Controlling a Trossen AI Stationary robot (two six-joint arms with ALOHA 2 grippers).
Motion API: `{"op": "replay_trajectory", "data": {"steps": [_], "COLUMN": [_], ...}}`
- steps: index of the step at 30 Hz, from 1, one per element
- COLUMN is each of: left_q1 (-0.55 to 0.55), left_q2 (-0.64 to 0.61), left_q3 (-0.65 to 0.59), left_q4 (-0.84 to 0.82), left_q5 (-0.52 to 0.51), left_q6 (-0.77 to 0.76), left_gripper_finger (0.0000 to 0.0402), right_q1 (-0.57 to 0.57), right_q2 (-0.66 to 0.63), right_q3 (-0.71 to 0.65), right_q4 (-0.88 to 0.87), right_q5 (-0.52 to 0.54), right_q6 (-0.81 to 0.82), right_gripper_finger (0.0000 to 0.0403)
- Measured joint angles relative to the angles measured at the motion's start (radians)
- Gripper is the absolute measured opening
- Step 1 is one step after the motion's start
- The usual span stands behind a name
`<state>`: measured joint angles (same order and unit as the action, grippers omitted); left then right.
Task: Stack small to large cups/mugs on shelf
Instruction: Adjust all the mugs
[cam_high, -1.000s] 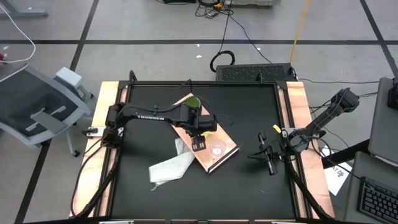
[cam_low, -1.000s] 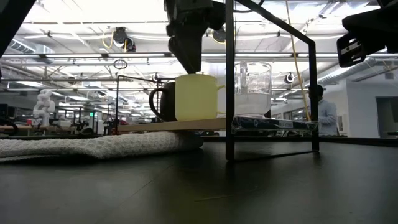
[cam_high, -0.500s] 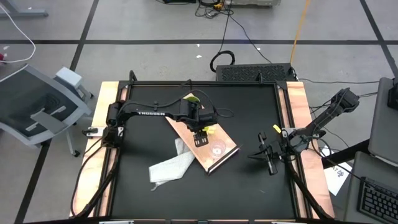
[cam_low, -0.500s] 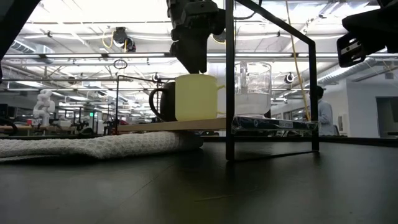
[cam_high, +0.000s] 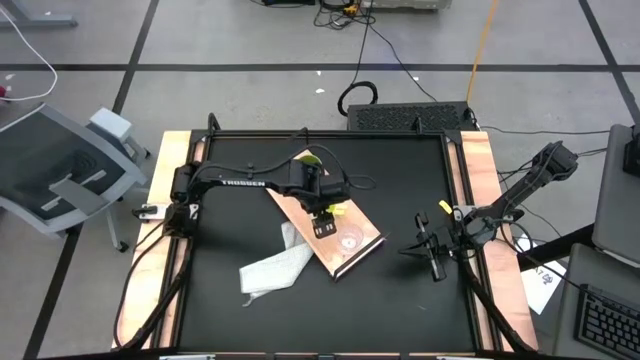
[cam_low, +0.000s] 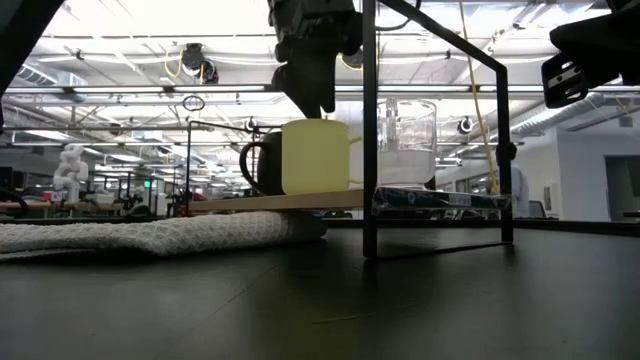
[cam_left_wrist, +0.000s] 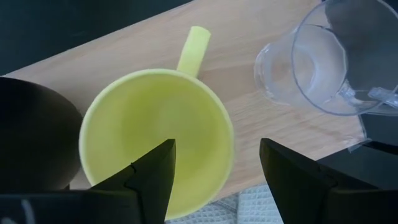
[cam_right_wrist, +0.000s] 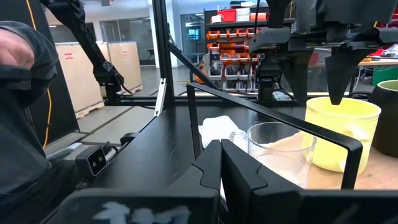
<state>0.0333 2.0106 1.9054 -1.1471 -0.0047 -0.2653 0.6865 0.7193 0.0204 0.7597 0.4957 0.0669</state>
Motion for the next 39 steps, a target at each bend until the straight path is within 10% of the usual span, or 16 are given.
{"op": "replay_trajectory", "data": {"steps": [39], "left_q1": [0.001], "left_q2": [0.048], "left_q3": [0.001], "left_q4": [0.024], "left_q5": [0.004], "left_q6": [-0.018], "left_gripper_finger": [0.0234], "right_q1": [0.0], "right_q2": [0.002], "right_q3": [0.0], "right_q4": [0.022], "right_q5": [0.0], "right_q6": [-0.006], "right_gripper_finger": [0.0]}}
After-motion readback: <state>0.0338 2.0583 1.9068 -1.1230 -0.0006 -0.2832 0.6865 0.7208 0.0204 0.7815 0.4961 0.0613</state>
